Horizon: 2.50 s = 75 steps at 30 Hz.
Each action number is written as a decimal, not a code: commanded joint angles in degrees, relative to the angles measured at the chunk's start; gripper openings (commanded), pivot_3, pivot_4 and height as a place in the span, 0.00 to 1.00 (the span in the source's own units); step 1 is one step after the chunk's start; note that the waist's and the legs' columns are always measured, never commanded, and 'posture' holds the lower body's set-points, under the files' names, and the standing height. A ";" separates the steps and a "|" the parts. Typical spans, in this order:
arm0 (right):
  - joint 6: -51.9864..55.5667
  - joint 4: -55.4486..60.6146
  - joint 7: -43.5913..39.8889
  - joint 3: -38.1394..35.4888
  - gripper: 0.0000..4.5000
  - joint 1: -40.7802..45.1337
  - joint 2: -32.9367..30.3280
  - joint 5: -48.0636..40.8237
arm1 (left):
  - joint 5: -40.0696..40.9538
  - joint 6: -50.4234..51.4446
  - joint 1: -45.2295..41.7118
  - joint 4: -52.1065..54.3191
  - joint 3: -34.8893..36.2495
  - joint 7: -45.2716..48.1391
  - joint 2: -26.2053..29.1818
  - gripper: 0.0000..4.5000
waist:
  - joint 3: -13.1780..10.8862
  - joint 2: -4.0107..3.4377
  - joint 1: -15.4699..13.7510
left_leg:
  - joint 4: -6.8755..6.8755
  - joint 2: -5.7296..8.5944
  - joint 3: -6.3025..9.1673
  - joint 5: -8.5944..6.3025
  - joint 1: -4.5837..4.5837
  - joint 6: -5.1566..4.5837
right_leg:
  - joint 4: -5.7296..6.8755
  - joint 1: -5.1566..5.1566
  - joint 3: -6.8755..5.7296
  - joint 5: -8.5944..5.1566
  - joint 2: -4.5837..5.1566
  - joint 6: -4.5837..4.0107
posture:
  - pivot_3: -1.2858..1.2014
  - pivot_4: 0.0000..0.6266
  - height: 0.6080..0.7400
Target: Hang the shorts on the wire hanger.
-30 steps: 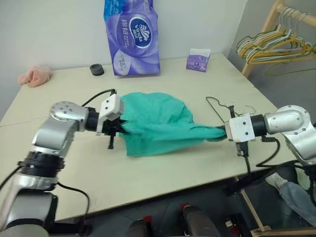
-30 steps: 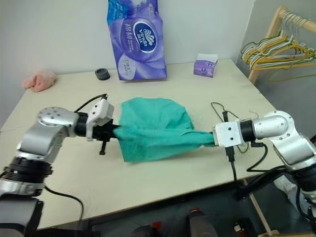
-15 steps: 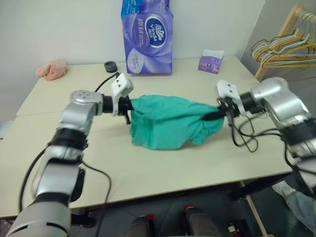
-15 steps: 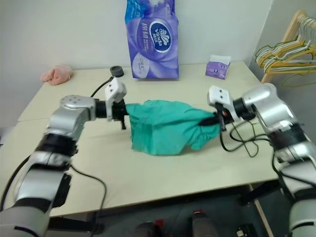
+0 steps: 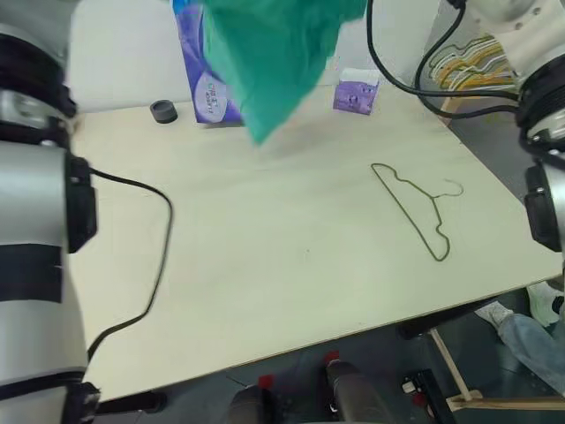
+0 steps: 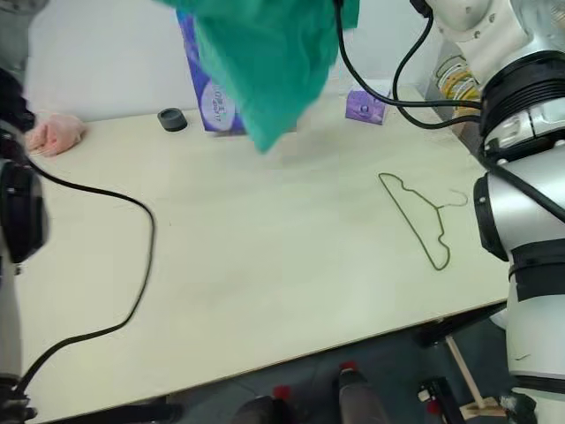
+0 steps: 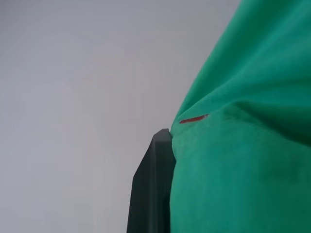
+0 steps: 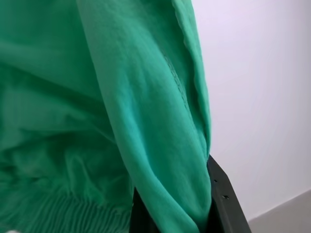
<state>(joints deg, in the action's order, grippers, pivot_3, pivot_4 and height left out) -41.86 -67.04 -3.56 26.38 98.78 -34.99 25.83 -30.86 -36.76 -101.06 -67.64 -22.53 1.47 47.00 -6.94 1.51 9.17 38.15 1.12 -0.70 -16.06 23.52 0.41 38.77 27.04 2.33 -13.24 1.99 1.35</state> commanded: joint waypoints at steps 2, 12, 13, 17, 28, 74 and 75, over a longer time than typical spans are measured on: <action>-5.67 2.62 -10.52 -1.60 0.01 -17.08 0.30 -3.59 | -5.97 -4.91 11.69 0.33 -4.08 2.21 5.02 0.00 | -0.04 0.08 -0.08 | -0.05 0.06 -0.03 -0.31 -1.59 -0.74 | -0.15 -1.77 -0.03 -0.10 0.02 0.17 | 0.48 0.13 1.00; 7.02 42.90 -43.44 0.85 0.01 -58.31 -1.29 -15.36 | 31.04 14.97 63.43 30.98 9.83 52.27 8.40 0.00 | 0.30 -0.19 1.78 | 1.84 0.12 0.38 -0.38 0.98 -0.62 | 0.77 0.29 -0.25 -0.23 0.29 0.55 | 0.47 0.15 1.00; 8.78 46.32 -46.13 1.01 0.01 -59.94 -2.26 -16.53 | 34.70 20.11 67.77 36.95 10.81 56.19 9.45 0.00 | 0.31 -0.17 1.95 | 1.87 0.12 0.45 -0.42 1.28 -0.55 | 0.75 0.48 -0.31 -0.23 0.33 0.55 | 0.47 0.15 1.00; 17.70 57.88 -55.49 1.26 0.01 -65.07 -6.72 -22.18 | 43.52 34.48 83.38 56.89 12.46 67.17 16.28 0.00 | 0.30 -0.19 1.74 | 1.86 0.18 0.59 -0.51 0.44 -0.72 | 0.28 -0.63 -0.37 -0.12 0.29 0.55 | 0.47 0.15 1.00; 25.19 65.08 -63.28 -0.81 0.01 -70.31 -14.62 -21.81 | 51.45 52.94 104.97 78.97 16.59 73.32 25.69 0.00 | 0.15 -0.20 -3.48 | 1.70 0.12 0.63 -1.46 -2.74 -1.56 | 0.04 -3.79 -0.51 -0.72 0.20 0.56 | 0.47 0.14 1.00; 21.48 71.63 -52.97 -3.42 0.51 -76.43 -13.71 -8.29 | 46.37 50.08 91.40 64.74 23.30 71.96 17.62 0.00 | 0.15 -0.02 -4.17 | 1.68 0.08 0.53 -1.58 -2.68 -1.39 | 0.10 -3.66 -0.47 -0.96 0.13 0.50 | 0.46 0.13 1.00; 20.06 71.06 -51.99 -3.05 0.51 -75.78 -13.14 -6.83 | 46.33 50.22 91.55 64.86 23.32 72.00 17.59 0.00 | 0.15 -0.01 -4.14 | 1.69 0.08 0.53 -1.58 -2.68 -1.39 | 0.10 -3.66 -0.47 -0.96 0.13 0.51 | 0.46 0.13 1.00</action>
<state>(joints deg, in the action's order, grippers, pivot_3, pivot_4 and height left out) -18.83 3.68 -57.44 23.43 21.40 -48.76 17.20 15.54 13.48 -9.08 -3.47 -1.25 73.23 63.90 -6.78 1.50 5.03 39.84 1.19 -0.17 -17.63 20.84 -0.99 38.87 23.38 1.86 -14.21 2.11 1.86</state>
